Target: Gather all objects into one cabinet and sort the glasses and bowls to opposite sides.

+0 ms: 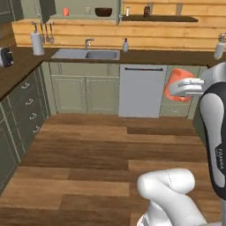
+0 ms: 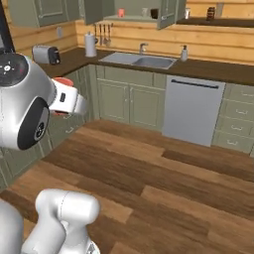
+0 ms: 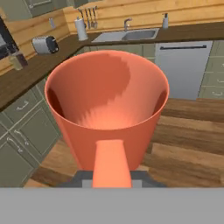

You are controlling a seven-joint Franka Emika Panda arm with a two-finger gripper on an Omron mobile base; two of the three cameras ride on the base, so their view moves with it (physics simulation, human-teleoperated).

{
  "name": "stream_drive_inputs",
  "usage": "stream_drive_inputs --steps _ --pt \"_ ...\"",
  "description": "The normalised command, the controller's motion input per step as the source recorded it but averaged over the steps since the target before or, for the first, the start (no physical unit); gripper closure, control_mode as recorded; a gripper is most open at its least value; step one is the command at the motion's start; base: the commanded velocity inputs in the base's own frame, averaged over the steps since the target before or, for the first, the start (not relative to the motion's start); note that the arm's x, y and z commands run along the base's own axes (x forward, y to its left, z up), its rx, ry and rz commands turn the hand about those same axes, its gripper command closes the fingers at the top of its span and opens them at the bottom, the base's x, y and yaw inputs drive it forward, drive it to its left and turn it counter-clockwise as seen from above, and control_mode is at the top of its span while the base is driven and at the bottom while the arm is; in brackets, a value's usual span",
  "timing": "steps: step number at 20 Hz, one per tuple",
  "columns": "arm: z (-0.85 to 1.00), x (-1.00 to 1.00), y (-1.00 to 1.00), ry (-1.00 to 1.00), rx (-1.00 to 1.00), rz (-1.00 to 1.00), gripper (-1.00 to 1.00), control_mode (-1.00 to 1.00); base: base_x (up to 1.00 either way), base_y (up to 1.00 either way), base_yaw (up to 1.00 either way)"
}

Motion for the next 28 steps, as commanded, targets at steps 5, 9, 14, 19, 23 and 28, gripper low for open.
stream_drive_inputs --steps 5,9,14,19,23,28 --pt "0.00 0.00 0.00 0.00 0.00 0.00 1.00 1.00 1.00 0.93 -0.53" --pt "0.00 0.00 0.00 0.00 0.00 0.00 1.00 1.00 1.00 1.00 -0.34" --pt "0.00 0.00 0.00 0.00 0.00 0.00 1.00 1.00 1.00 1.00 -0.09" --pt "0.00 0.00 0.00 0.00 0.00 0.00 1.00 1.00 0.61 0.81 0.12" --pt "0.00 0.00 0.00 0.00 0.00 0.00 1.00 1.00 0.99 0.92 0.01" --pt "0.00 0.00 0.00 0.00 0.00 0.00 1.00 1.00 1.00 0.38 -0.01"
